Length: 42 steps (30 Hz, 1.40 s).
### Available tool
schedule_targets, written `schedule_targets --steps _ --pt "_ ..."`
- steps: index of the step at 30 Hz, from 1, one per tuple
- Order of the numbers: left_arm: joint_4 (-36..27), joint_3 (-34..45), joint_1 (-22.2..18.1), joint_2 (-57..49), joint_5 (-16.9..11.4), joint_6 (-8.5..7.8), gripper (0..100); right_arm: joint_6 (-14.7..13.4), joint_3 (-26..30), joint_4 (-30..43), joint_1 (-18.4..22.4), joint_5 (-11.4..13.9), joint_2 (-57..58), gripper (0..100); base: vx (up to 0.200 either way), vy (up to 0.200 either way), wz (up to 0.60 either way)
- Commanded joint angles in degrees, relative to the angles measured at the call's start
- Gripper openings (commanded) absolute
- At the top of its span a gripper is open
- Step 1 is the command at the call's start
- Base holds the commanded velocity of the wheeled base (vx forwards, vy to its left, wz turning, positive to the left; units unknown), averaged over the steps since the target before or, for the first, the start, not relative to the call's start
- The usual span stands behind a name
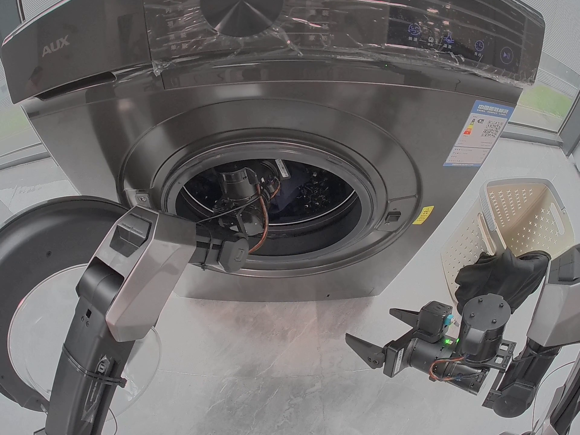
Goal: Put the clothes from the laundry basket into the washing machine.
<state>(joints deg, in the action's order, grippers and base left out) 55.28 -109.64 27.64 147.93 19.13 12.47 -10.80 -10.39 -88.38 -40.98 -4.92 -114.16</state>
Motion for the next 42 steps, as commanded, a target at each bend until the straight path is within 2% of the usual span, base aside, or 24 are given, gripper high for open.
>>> schedule_targets --steps 1,6,7,12,15,18,22,26,28,30,32,33,36,38,42 --pt "-0.6 -1.7 -0.1 1.5 0.0 0.01 0 0.0 0.0 0.0 -0.1 0.0 0.0 100 0.000 0.000 0.00" --pt "-0.8 -1.6 0.0 1.6 0.0 0.10 0 0.0 0.0 0.0 0.0 0.0 0.1 100 0.000 0.000 0.00" --pt "-0.8 -1.5 0.1 1.5 0.0 0.10 100 0.0 0.0 0.0 0.0 0.0 0.0 100 0.000 0.000 0.00" --pt "-0.3 -1.0 0.2 1.4 0.0 0.01 100 0.0 0.0 0.0 0.0 0.0 0.0 100 0.000 0.000 0.00" --pt "0.0 -0.4 0.8 0.9 0.1 0.80 100 0.0 0.0 0.0 0.0 0.0 0.0 100 0.000 0.000 0.00" --pt "0.2 3.4 1.8 -0.7 0.1 0.54 100 0.0 0.0 0.0 0.0 0.0 0.0 100 0.000 0.000 0.00" --pt "0.3 13.9 4.3 -5.8 0.0 0.01 100 0.0 0.1 0.0 0.0 -0.1 0.1 100 0.000 0.000 0.00" --pt "0.4 26.7 6.8 -12.1 -1.8 -0.52 100 0.0 0.1 0.0 0.1 0.0 0.1 100 0.000 0.000 0.00" --pt "1.0 32.8 8.0 -14.7 -3.7 -1.57 100 0.0 0.1 0.0 0.1 0.0 0.2 100 0.000 0.000 0.00" --pt "3.7 40.6 8.9 -17.8 -5.0 -4.12 100 0.0 0.2 0.0 0.0 -0.1 0.2 100 0.000 0.000 0.00" --pt "5.7 44.0 9.5 -18.8 -5.2 -5.44 100 0.0 0.3 0.0 0.0 -0.1 0.1 100 0.000 0.000 0.00" --pt "9.1 48.4 10.4 -19.9 -5.5 -6.85 100 0.0 0.5 0.0 0.0 -0.1 0.2 100 0.000 0.000 0.00" --pt "14.1 57.5 11.7 -22.6 -5.5 -9.48 100 0.1 1.2 0.0 0.1 -0.1 0.8 100 0.000 0.000 0.00" --pt "14.8 62.6 12.9 -25.9 -5.5 -9.83 100 0.1 1.8 0.0 0.1 -0.1 1.8 100 0.000 0.000 0.00" --pt "15.4 72.7 16.3 -33.0 -5.6 -9.13 100 -0.4 4.3 0.0 0.0 -0.3 6.3 100 0.000 0.000 0.00"
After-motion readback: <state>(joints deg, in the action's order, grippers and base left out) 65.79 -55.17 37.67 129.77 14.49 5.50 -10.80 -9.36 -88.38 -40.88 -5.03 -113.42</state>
